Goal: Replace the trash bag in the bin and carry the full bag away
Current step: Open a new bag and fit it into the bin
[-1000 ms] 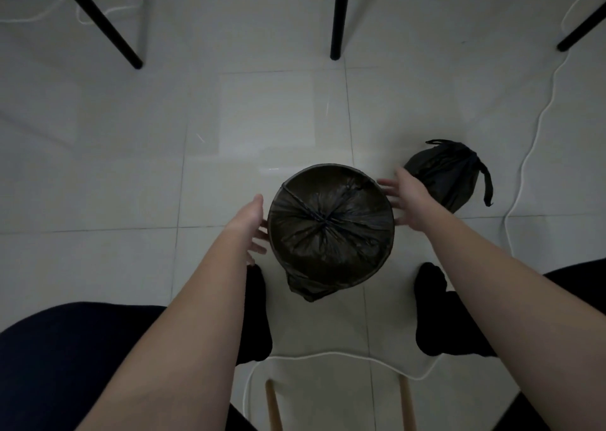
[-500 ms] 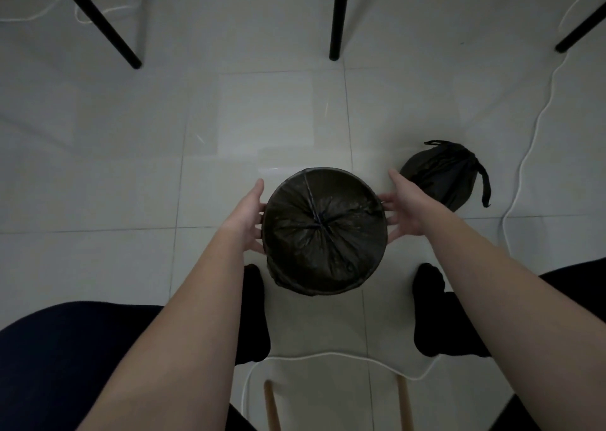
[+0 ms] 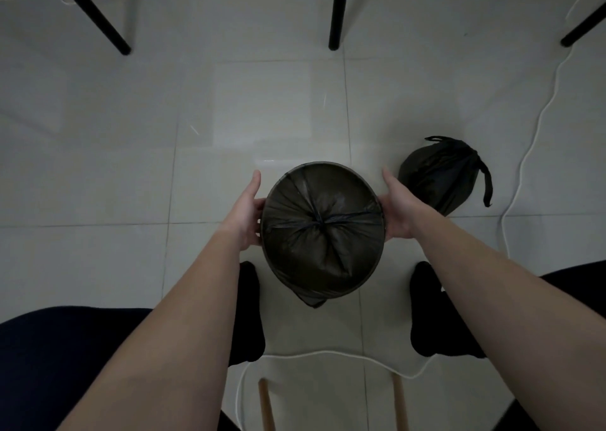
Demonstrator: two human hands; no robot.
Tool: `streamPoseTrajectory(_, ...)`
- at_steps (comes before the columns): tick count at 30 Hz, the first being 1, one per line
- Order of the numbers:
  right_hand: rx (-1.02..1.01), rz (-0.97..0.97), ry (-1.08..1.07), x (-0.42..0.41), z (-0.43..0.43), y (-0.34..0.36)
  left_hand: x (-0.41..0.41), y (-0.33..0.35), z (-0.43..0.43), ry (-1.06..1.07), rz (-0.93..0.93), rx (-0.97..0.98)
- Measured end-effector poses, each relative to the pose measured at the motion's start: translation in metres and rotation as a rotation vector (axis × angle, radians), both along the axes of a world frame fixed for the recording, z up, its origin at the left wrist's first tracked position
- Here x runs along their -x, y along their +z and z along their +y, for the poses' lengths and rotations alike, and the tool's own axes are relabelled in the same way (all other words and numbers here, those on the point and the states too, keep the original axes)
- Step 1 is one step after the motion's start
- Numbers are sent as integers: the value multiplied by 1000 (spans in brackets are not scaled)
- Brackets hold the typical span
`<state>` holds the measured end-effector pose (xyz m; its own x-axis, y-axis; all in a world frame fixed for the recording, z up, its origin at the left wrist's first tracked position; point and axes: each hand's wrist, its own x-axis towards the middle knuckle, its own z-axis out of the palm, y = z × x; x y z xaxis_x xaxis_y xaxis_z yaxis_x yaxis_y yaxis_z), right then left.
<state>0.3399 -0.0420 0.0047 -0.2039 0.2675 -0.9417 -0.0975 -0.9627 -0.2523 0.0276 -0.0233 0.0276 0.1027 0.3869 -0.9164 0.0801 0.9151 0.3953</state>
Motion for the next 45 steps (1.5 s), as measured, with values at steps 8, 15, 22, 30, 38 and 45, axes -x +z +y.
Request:
streamPoseTrajectory(8, -56, -261, -38, -3, -18, 21, -3, 15, -15, 62, 87, -3)
streamPoseTrajectory(15, -182, -420, 39, 12, -19, 41, -19, 41, -36, -141, 226, 75)
streamPoseTrajectory(22, -29, -524, 221, -9, -44, 47, -17, 29, -22, 167, 138, -213)
streamPoseTrajectory(30, -187, -466, 40, 7, -23, 44, -12, 17, -34, -53, 116, 80)
streamPoseTrajectory(38, -195, -426, -57, 9, -27, 38, -14, 5, -24, 24, 68, -86)
streamPoseTrajectory(45, -163, -333, -63, 9, -28, 34, -15, -2, -26, 46, -25, -67)
